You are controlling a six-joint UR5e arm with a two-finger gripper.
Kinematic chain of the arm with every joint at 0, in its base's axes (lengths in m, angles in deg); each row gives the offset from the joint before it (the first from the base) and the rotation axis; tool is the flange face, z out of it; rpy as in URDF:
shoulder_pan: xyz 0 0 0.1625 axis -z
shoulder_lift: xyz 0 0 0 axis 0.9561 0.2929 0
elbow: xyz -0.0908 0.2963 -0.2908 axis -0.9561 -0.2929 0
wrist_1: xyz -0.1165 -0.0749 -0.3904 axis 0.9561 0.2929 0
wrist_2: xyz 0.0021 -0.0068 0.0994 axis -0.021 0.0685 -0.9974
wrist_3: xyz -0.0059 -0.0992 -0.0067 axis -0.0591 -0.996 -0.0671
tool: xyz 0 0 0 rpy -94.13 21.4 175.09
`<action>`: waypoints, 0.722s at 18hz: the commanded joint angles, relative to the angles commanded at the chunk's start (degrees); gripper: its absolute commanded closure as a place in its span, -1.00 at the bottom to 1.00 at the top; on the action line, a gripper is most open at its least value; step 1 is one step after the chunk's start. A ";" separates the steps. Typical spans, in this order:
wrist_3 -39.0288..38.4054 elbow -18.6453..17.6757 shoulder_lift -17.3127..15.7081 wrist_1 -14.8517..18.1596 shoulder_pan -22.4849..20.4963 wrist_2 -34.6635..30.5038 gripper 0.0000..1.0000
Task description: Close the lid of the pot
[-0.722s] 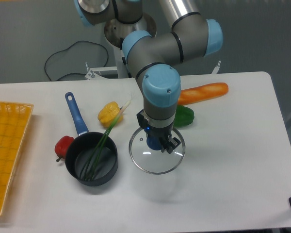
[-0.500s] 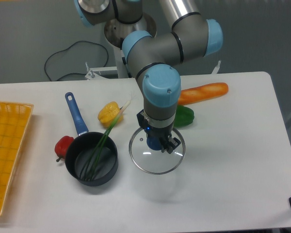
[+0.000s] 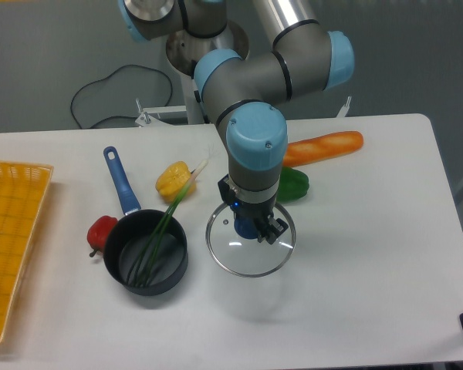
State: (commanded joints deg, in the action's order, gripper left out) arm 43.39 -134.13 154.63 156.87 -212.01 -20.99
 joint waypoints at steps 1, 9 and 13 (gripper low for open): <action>0.00 0.09 0.09 -0.09 0.09 -0.09 -0.12; -4.91 -0.09 0.09 0.35 4.30 -0.96 -0.12; -11.85 0.61 0.44 0.26 7.73 -1.85 -0.12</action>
State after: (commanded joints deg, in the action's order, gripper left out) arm 31.55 -133.52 155.07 157.13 -204.28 -22.84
